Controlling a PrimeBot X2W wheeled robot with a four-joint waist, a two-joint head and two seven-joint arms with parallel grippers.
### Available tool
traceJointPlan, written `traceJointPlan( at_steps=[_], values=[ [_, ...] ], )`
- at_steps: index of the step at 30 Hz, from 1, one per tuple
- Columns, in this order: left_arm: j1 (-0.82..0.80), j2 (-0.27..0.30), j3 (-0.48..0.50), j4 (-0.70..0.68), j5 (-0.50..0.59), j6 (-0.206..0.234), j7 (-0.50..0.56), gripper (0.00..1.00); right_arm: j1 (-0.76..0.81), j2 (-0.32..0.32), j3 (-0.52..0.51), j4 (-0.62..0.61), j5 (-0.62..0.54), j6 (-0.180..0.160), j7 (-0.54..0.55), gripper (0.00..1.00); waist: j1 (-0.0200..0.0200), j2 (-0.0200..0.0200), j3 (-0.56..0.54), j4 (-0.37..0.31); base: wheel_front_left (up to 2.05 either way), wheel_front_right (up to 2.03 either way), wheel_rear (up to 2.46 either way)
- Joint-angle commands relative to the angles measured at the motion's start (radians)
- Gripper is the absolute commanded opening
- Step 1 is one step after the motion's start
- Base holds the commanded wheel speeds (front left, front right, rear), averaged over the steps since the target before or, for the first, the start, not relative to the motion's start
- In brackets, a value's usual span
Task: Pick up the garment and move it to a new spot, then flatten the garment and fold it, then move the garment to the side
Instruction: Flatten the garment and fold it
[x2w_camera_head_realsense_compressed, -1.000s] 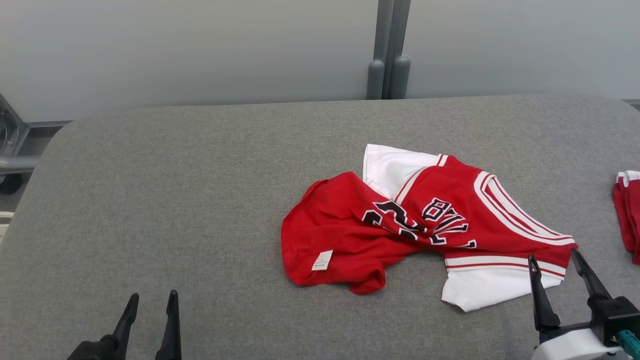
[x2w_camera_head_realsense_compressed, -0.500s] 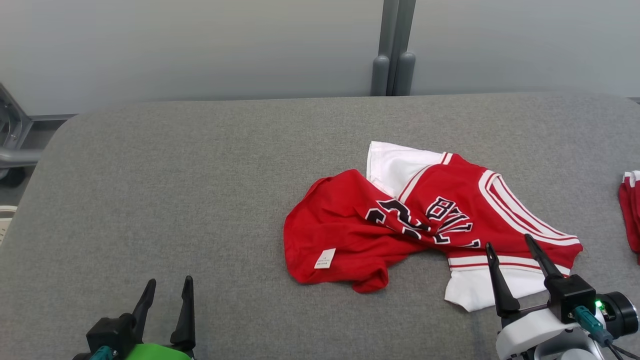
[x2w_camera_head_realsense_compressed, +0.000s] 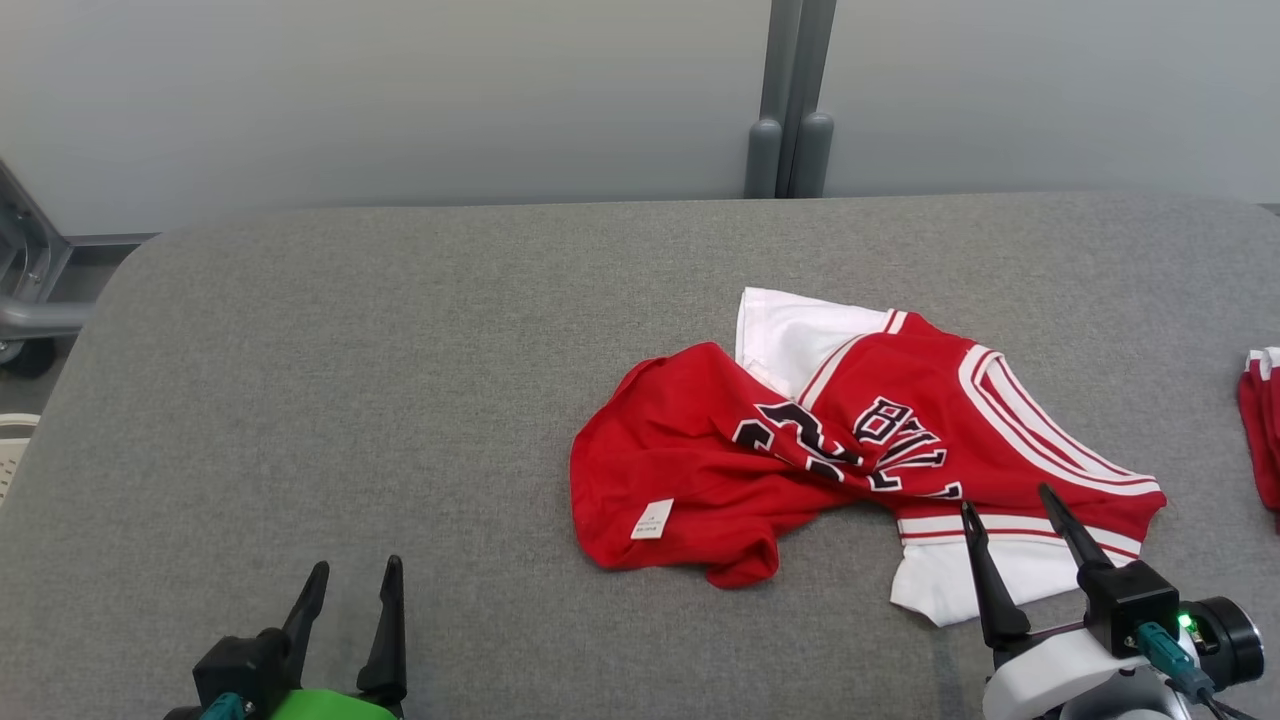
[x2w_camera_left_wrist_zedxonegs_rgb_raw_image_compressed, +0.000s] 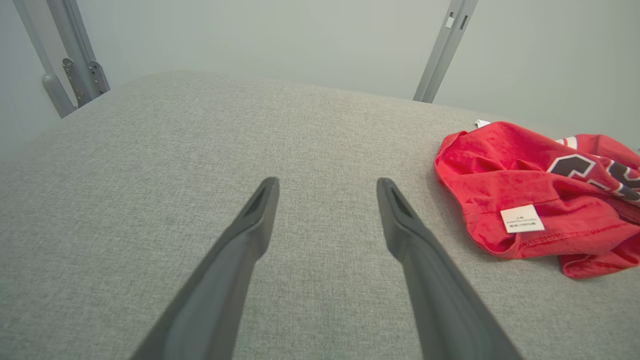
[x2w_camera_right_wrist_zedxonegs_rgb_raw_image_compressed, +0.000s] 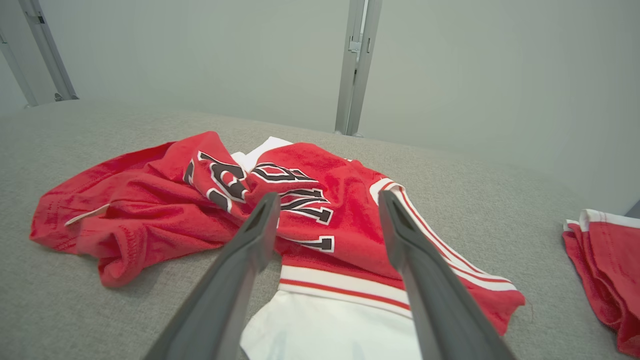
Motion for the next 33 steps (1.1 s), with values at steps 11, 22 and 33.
traceJointPlan(
  at_steps=[11,22,33],
  values=[
    [-0.062,-0.025,-0.156,0.108,-0.098,-0.004,0.047,1.0,-0.001,0.031,-0.028,0.297,0.146,-0.001,-0.003,1.0,0.0,0.0,0.031,-0.001,0.0,0.0,0.0],
    [-0.193,-0.026,-0.288,0.161,-0.225,-0.004,0.2,1.0,-0.139,0.032,0.036,0.519,0.39,-0.001,0.008,1.0,0.0,0.0,0.063,-0.013,0.0,0.0,0.0],
    [-0.214,-0.017,-0.278,0.158,-0.265,0.004,0.207,1.0,-0.083,-0.032,0.236,0.426,0.637,-0.002,0.062,1.0,0.0,0.0,0.064,-0.036,0.0,0.0,0.0]
  ],
)
